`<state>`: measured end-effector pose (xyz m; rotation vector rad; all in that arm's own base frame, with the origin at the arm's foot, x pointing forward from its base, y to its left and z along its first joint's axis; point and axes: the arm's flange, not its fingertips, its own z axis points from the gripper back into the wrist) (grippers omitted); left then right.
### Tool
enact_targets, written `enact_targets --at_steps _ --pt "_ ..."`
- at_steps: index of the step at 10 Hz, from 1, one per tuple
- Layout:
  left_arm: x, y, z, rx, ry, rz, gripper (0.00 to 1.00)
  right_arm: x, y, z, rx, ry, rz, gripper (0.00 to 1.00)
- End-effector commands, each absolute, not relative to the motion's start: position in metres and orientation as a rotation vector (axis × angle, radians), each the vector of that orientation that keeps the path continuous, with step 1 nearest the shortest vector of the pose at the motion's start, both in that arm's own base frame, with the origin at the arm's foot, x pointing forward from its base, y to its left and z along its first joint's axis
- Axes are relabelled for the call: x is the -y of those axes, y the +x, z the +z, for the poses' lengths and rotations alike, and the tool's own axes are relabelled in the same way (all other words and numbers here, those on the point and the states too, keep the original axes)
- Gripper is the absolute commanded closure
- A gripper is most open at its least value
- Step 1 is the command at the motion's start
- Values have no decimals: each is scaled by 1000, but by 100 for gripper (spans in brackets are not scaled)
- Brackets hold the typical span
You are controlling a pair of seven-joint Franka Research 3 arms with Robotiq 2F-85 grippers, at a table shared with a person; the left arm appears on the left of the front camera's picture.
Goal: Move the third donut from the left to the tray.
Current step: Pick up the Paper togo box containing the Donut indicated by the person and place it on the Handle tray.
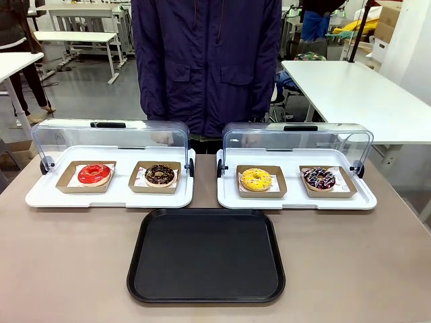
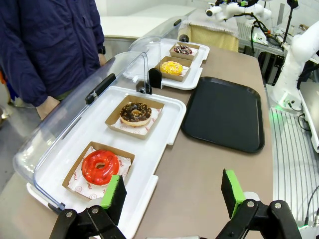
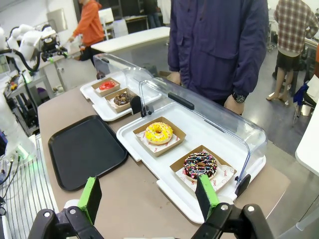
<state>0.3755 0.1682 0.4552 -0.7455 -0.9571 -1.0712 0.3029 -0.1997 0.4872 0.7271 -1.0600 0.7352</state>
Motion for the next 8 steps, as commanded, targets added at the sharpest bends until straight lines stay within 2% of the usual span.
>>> enact_targets --at_steps 1,8 --pt "-169 375 458 957 -753 -1074 0 201 307 489 1093 722 752 0" --pt "-169 375 458 957 -753 -1074 0 201 307 489 1093 722 752 0"
